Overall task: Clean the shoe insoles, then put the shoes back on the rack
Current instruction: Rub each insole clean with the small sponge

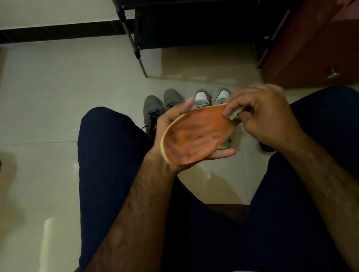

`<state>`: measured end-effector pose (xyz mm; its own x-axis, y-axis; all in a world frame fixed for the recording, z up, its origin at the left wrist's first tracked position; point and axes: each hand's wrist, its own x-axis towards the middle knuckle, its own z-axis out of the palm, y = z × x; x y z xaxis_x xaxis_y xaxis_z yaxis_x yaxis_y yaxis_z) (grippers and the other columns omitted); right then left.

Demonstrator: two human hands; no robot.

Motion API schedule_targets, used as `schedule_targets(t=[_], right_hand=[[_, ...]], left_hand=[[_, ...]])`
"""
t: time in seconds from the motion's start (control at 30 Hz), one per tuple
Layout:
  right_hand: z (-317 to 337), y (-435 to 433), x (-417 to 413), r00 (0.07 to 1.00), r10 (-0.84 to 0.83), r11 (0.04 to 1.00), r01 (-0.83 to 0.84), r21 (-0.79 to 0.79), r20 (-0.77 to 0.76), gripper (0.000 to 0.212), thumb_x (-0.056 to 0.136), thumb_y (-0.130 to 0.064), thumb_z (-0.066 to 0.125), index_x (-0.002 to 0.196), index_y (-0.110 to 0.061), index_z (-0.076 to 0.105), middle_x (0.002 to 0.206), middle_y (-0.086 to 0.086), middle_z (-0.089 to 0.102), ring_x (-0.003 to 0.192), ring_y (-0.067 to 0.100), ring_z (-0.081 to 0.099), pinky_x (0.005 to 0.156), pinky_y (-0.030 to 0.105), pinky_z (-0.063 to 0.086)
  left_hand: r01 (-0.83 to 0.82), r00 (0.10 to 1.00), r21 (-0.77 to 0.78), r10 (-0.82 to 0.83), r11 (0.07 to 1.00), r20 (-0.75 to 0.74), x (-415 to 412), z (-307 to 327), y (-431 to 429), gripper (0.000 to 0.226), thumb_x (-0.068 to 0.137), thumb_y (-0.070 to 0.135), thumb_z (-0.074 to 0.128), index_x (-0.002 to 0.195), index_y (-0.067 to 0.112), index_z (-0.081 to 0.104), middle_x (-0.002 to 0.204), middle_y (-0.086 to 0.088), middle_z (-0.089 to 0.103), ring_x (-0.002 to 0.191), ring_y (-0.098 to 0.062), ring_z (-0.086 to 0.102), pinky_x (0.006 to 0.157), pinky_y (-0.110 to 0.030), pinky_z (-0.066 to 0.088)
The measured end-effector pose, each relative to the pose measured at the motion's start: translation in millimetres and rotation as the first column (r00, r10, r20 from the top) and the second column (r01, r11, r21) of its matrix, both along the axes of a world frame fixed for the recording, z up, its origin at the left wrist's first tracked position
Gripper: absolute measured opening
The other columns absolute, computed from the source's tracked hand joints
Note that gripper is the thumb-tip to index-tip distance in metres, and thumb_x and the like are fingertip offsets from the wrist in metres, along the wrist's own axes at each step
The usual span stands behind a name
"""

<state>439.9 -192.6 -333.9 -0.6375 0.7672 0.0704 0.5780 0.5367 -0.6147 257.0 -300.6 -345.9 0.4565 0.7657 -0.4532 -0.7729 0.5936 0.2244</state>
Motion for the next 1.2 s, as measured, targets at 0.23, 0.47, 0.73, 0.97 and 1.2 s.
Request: schedule_targets(t=[0.23, 0.47, 0.73, 0.97, 1.2], right_hand=[[-0.4, -0.4, -3.1, 0.986, -0.114, 0.988, 0.126, 0.093, -0.123, 0.016, 0.083, -0.015, 0.081, 0.097, -0.022, 0.080, 0.119, -0.007, 0.063, 0.116, 0.011, 0.047, 0.098, 0.027, 0.040], [1.9, -10.3, -11.4, 0.842, -0.362, 0.876, 0.160, -0.456, -0.400, 0.017, 0.090, -0.006, 0.076, 0.101, -0.018, 0.074, 0.097, 0.001, 0.076, 0.086, 0.015, 0.073, 0.076, 0.030, 0.059], [-0.6, -13.0, -15.9, 0.840, -0.343, 0.894, 0.154, -0.421, -0.421, 0.022, 0.094, -0.002, 0.070, 0.109, -0.018, 0.075, 0.108, -0.001, 0.075, 0.096, 0.013, 0.074, 0.086, 0.033, 0.062], [-12.2, -14.2, -8.6, 0.943, -0.237, 0.971, 0.223, -0.084, -0.232, 0.019, 0.086, -0.021, 0.079, 0.105, -0.020, 0.076, 0.112, -0.010, 0.067, 0.103, 0.009, 0.064, 0.079, 0.031, 0.053], [-10.9, -14.8, -14.7, 0.960, -0.191, 0.982, 0.190, -0.024, -0.204, 0.015, 0.090, -0.026, 0.078, 0.101, -0.016, 0.076, 0.102, -0.005, 0.070, 0.090, 0.012, 0.065, 0.075, 0.036, 0.056]], left_hand=[[-0.097, 0.992, -0.035, 0.100, 0.995, 0.078, -1.7, -3.3, 1.3, 0.077, 0.096, 0.039, 0.044, 0.164, 0.017, 0.014, 0.167, -0.019, 0.021, 0.146, -0.037, 0.030, 0.119, -0.066, 0.025], [-0.144, 0.989, -0.055, 0.146, 0.988, 0.034, 1.3, 0.6, 1.3, 0.071, 0.099, 0.041, 0.048, 0.162, 0.018, 0.025, 0.164, -0.019, 0.029, 0.153, -0.038, 0.024, 0.121, -0.064, 0.022], [-0.196, 0.981, -0.080, 0.194, 0.977, -0.023, 2.5, 1.6, 2.2, 0.069, 0.100, 0.041, 0.047, 0.162, 0.017, 0.026, 0.154, -0.020, 0.045, 0.142, -0.040, 0.041, 0.118, -0.065, 0.026], [-0.228, 0.973, -0.056, 0.229, 0.972, 0.029, 1.6, 2.2, 2.0, 0.061, 0.099, 0.042, 0.049, 0.153, 0.018, 0.037, 0.160, -0.018, 0.038, 0.143, -0.040, 0.039, 0.119, -0.064, 0.026], [-0.271, 0.959, -0.151, 0.280, 0.951, 0.038, 3.6, -0.8, 2.1, 0.069, 0.098, 0.045, 0.054, 0.158, 0.015, 0.038, 0.152, -0.023, 0.049, 0.140, -0.041, 0.046, 0.113, -0.064, 0.036]])
